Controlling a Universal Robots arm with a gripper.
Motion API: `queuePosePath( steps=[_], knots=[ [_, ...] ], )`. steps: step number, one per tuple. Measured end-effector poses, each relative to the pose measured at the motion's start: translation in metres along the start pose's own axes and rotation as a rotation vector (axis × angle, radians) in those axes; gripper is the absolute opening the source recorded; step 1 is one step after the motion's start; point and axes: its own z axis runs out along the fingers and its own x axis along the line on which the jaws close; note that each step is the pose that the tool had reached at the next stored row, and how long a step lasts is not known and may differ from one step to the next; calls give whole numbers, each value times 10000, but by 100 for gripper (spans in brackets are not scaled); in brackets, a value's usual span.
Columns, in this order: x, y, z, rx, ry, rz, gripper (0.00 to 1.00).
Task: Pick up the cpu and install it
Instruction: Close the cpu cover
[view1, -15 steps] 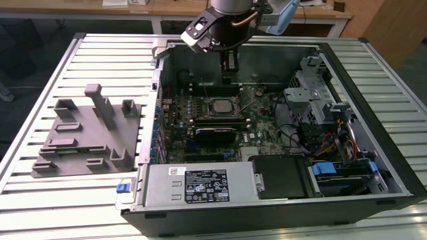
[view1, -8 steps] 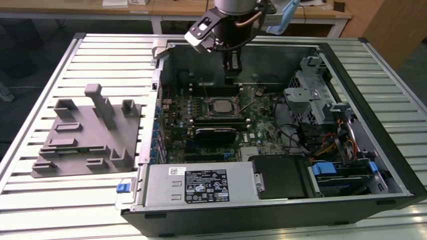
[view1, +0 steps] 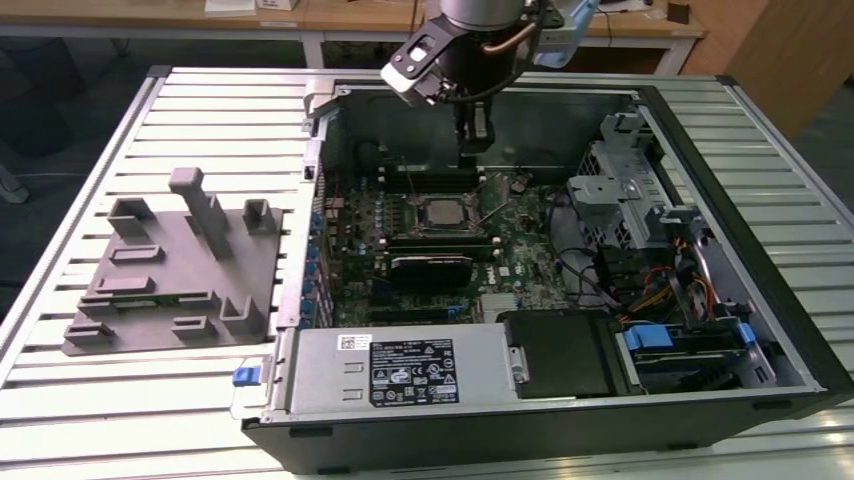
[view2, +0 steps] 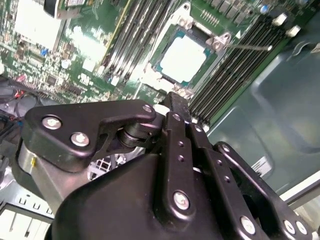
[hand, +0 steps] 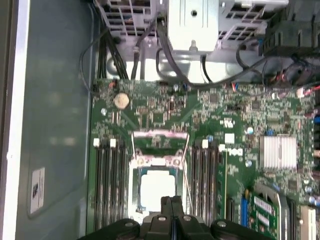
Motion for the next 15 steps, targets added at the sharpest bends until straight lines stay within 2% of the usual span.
queuePosePath(
  steps=[4, 9, 13, 15],
  knots=[
    [0, 64, 13, 0, 0, 0, 11],
    [-34, 90, 54, 0, 2, 1, 11],
    [-35, 236, 104, 34, -3, -15, 11],
    [-33, 283, 139, 38, -4, -45, 11]
  ],
)
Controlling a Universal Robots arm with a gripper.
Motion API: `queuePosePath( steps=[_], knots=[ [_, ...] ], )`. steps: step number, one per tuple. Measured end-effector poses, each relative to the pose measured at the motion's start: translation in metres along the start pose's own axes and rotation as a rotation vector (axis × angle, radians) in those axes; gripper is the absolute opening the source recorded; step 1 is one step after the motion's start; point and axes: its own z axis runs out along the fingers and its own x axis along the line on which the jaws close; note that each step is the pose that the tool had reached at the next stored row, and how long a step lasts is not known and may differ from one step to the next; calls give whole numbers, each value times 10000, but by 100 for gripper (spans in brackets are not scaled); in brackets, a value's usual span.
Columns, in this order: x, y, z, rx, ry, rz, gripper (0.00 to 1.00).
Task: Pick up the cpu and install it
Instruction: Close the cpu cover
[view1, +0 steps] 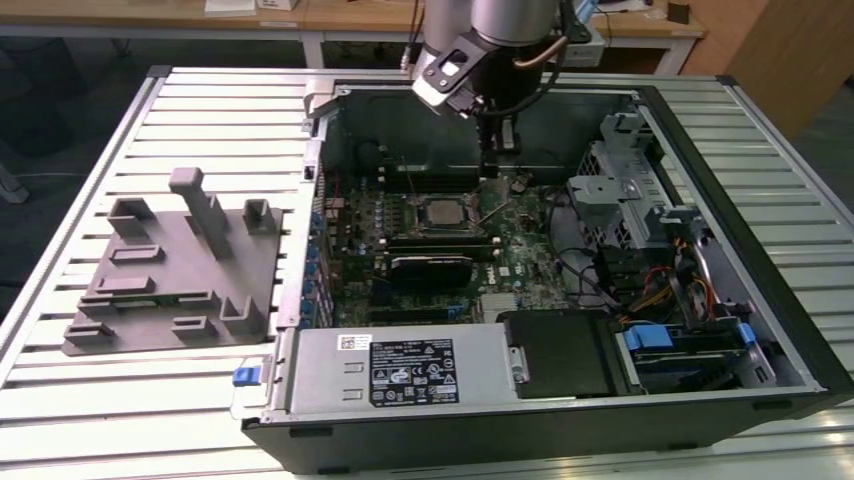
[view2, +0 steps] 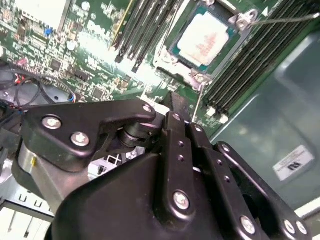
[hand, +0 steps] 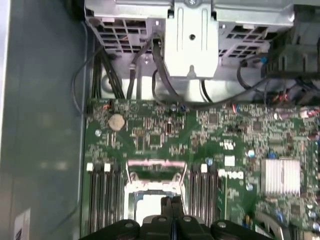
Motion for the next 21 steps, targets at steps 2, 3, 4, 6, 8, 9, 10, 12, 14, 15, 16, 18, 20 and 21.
queuePosePath(
  steps=[2, 3, 4, 6, 8, 9, 10, 12, 14, 15, 16, 18, 20, 21],
  knots=[
    [1, 24, 38, 0, 0, -13, 11],
    [1, 35, 57, 0, -1, -13, 11],
    [1, 54, 73, 1, -1, -13, 11],
    [1, 95, 101, 4, -1, -16, 11],
    [3, 145, 119, 11, 0, -18, 11],
    [3, 167, 125, 14, 0, -19, 11],
    [3, 183, 127, 16, -2, -21, 11],
    [3, 205, 130, 17, -2, -24, 11],
    [3, 222, 133, 17, -1, -25, 11],
    [3, 232, 134, 16, -1, -26, 11],
    [3, 239, 135, 17, -1, -27, 11],
    [3, 254, 137, 16, 0, -27, 11],
    [3, 289, 141, 16, 0, -36, 11],
    [3, 295, 141, 16, -1, -39, 11]
  ],
)
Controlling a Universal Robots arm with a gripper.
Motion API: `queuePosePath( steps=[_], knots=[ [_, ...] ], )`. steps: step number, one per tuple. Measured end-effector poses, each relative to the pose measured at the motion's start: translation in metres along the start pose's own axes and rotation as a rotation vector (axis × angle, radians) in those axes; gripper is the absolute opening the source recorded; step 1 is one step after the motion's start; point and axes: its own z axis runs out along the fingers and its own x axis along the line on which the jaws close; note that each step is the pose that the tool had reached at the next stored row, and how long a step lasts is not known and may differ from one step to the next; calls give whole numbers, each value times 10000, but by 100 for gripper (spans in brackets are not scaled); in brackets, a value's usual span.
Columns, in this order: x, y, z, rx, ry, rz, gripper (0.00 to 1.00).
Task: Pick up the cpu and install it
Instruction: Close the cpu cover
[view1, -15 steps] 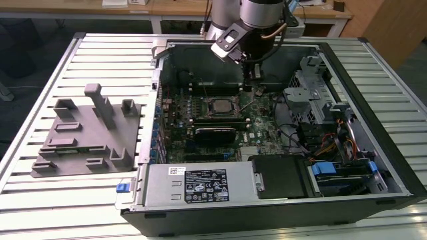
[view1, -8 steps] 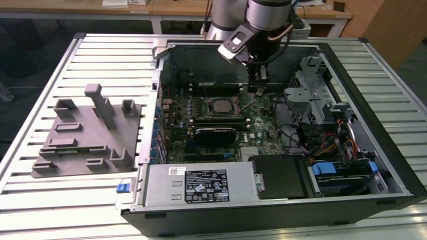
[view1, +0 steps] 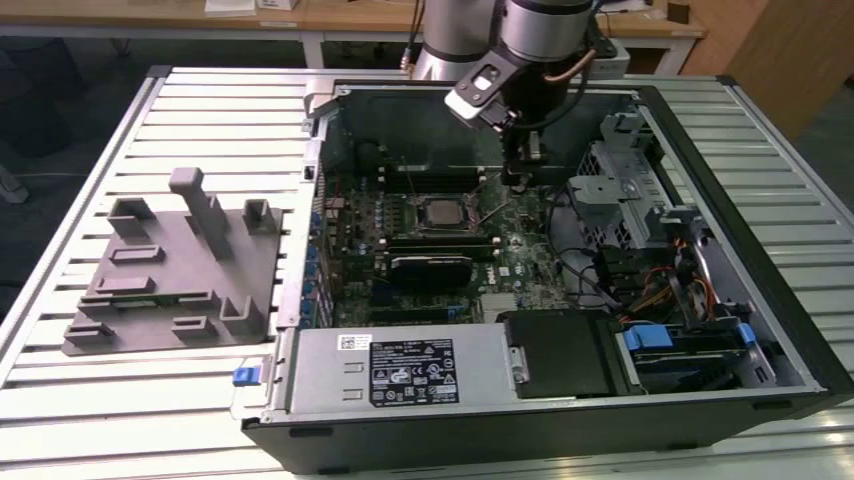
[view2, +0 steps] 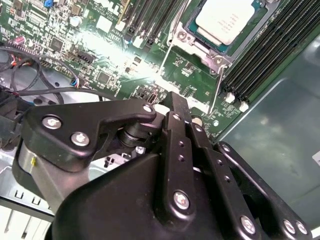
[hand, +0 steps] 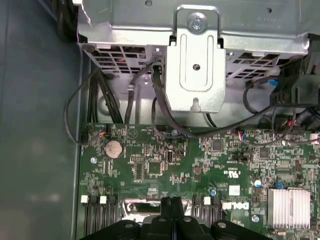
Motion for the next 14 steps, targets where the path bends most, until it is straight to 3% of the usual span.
queuePosePath(
  steps=[9, 14],
  knots=[
    [10, 57, 29, -6, 10, -274, 11],
    [53, 101, 62, 8, 13, -306, 11]
  ],
)
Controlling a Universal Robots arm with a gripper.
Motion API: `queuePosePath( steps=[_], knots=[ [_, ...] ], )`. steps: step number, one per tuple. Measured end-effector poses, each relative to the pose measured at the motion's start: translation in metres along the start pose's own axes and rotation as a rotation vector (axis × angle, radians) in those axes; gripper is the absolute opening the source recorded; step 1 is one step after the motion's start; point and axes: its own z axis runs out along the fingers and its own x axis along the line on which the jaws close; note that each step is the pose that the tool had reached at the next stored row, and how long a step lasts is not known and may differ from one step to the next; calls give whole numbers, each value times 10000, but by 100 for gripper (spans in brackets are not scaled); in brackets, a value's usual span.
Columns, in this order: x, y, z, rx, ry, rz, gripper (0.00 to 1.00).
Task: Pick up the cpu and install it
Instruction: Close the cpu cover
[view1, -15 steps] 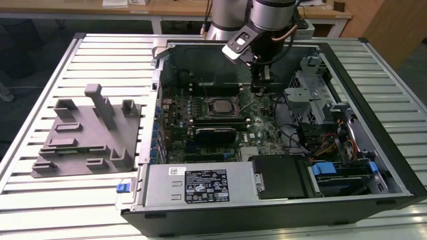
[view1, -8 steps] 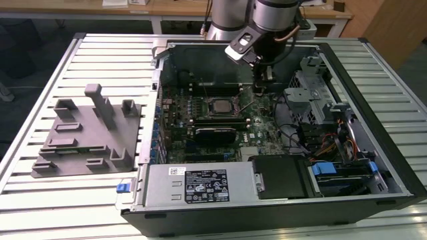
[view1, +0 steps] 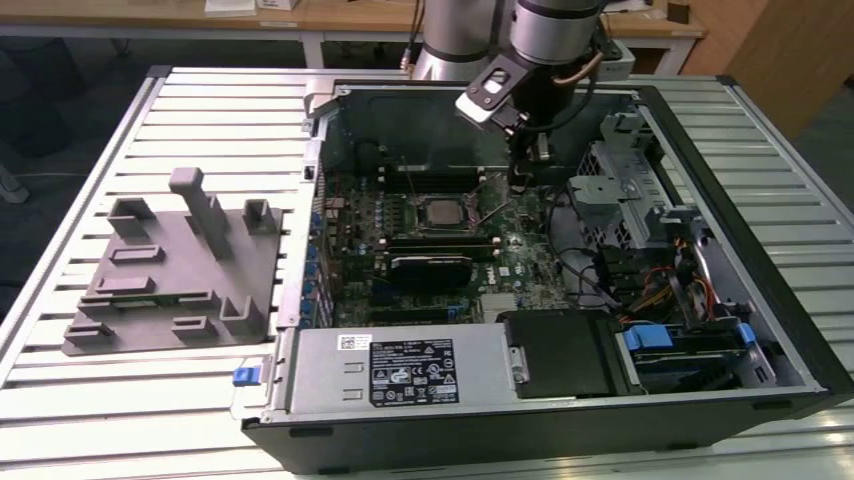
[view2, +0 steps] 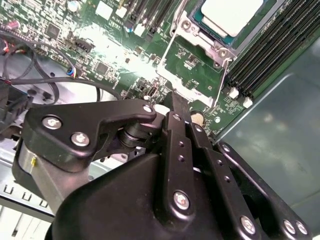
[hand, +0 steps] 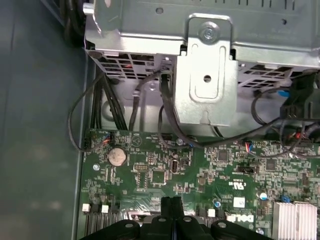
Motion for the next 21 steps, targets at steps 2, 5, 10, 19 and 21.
queuePosePath(
  steps=[2, 5, 10, 19, 21],
  knots=[
    [20, 19, 15, 12, -1, -3, 11],
    [52, 38, 49, 29, 2, -7, 11],
    [88, 69, 123, 69, 3, -17, 11],
    [102, -55, 184, 67, 10, -132, 11],
    [102, -57, 184, 67, 11, -133, 11]
  ],
)
